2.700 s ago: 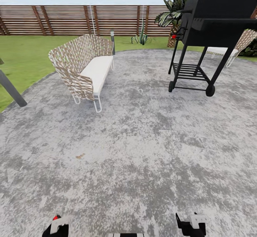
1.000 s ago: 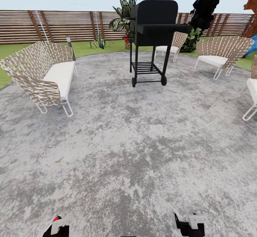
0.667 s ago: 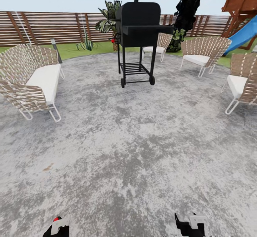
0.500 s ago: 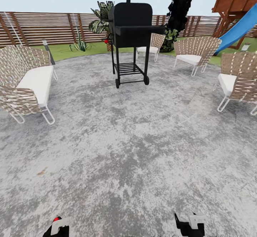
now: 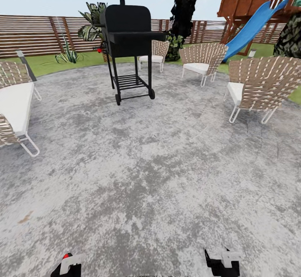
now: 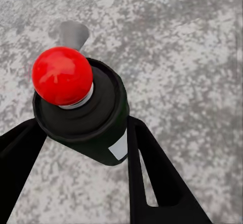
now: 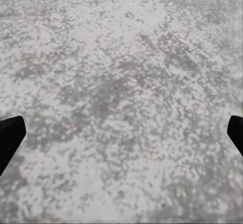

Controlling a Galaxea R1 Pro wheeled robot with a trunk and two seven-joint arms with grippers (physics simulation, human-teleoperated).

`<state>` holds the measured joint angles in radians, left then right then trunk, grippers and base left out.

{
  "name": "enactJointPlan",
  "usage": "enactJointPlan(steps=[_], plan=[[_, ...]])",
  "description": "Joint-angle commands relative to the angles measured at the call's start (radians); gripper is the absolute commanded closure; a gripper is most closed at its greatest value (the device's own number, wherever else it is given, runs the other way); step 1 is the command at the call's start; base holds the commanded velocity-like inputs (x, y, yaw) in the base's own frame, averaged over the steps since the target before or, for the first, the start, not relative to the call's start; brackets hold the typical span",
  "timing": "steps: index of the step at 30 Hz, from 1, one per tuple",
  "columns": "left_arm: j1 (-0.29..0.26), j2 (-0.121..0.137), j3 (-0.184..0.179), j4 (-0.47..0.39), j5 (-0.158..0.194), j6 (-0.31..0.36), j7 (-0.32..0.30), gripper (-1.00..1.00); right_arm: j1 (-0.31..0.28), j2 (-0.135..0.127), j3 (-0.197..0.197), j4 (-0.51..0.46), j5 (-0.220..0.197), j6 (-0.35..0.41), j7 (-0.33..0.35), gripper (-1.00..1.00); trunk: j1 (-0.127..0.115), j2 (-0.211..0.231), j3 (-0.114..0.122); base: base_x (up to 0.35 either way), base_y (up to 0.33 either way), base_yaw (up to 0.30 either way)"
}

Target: In the garden, pick up the pesticide atomizer on the floor and spray pesticide onto both trees until each tree trunk is fully covered.

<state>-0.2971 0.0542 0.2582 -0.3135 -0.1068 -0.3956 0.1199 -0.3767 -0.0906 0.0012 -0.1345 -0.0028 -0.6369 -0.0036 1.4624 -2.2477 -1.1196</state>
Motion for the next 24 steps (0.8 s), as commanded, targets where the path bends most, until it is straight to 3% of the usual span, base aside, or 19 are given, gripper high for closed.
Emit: enactJointPlan(steps=[1, 24], plan=[[0.000, 0.000, 0.004, 0.001, -0.011, -0.004, 0.004, 1.00, -0.001, 0.000, 0.000, 0.001, 0.000, -0.003, 0.000, -1.00, 0.000, 0.000, -0.001, -0.129, -0.166, -0.300], [0.000, -0.001, 0.004, 0.004, -0.013, -0.003, 0.004, 1.00, -0.001, 0.000, 0.000, 0.001, 0.000, -0.003, -0.001, -1.00, 0.000, 0.000, -0.001, -0.190, -0.217, -0.300]])
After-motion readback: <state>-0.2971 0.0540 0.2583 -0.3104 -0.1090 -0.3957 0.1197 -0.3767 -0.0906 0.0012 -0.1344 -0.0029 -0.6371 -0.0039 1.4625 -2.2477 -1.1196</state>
